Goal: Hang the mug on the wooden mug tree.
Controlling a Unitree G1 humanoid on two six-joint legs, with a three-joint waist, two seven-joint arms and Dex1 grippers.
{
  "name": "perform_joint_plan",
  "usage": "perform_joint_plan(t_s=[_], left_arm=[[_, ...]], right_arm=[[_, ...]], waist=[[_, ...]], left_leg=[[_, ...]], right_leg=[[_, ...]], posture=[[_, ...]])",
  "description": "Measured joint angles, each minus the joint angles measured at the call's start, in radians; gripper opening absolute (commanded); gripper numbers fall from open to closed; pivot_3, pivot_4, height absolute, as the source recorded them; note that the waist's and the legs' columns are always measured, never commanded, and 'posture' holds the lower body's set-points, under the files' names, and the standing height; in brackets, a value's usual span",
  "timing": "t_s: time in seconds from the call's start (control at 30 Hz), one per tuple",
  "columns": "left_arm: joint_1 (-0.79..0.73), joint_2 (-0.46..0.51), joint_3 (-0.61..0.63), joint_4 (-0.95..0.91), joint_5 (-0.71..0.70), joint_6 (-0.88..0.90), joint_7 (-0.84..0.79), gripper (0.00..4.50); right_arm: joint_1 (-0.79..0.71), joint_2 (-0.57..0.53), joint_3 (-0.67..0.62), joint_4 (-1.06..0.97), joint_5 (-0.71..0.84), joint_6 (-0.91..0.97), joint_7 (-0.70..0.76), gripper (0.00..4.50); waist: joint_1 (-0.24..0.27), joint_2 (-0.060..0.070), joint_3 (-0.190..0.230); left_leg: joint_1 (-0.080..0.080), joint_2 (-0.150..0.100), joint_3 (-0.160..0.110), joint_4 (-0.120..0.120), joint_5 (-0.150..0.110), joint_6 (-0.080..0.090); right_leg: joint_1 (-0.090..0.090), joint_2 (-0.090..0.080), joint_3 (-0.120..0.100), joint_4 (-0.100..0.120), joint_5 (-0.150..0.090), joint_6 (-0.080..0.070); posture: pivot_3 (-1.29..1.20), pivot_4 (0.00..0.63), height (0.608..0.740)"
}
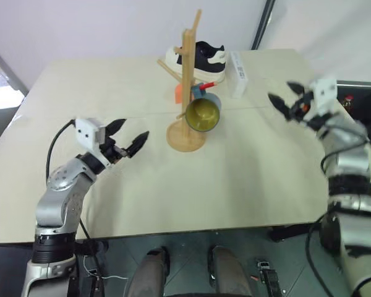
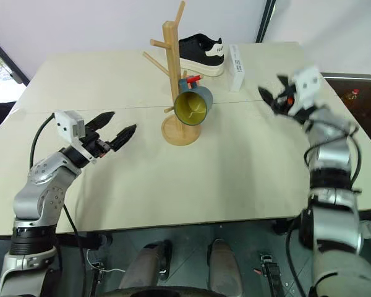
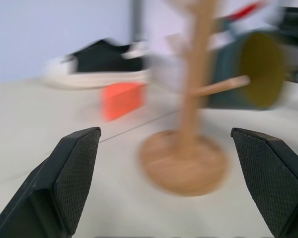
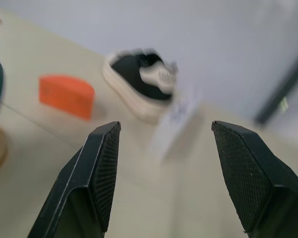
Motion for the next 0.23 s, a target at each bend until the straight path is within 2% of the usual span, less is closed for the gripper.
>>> perform_joint_plan(t_s=[0.1, 0.23], left_arm=[[0.056, -0.03, 0.014, 0.074, 0.048, -0.067, 0.053, 4.5], [0.1, -0.033, 0.032, 0.129, 0.081, -0.126, 0.076, 4.5]], right_arm=[[0.175, 0.098, 0.002, -0.126, 0.028, 0.016, -0.034, 3.02], [0.237, 0.134, 0.013, -0.213, 0.047, 0.02, -0.051, 3.02]], waist=[[0.002, 0.0, 0.0], [0.007, -0.001, 0.0]], left_leg=[[0.0, 0.001, 0.0, 0.0, 0.0, 0.0], [0.0, 0.001, -0.001, 0.003, 0.0, -0.001]], right_leg=[[0.0, 0.001, 0.0, 0.001, 0.0, 0.0], [0.002, 0.001, 0.0, -0.002, 0.0, -0.001]], posture=[[0.0, 0.15, 0.74], [0.0, 0.15, 0.74]])
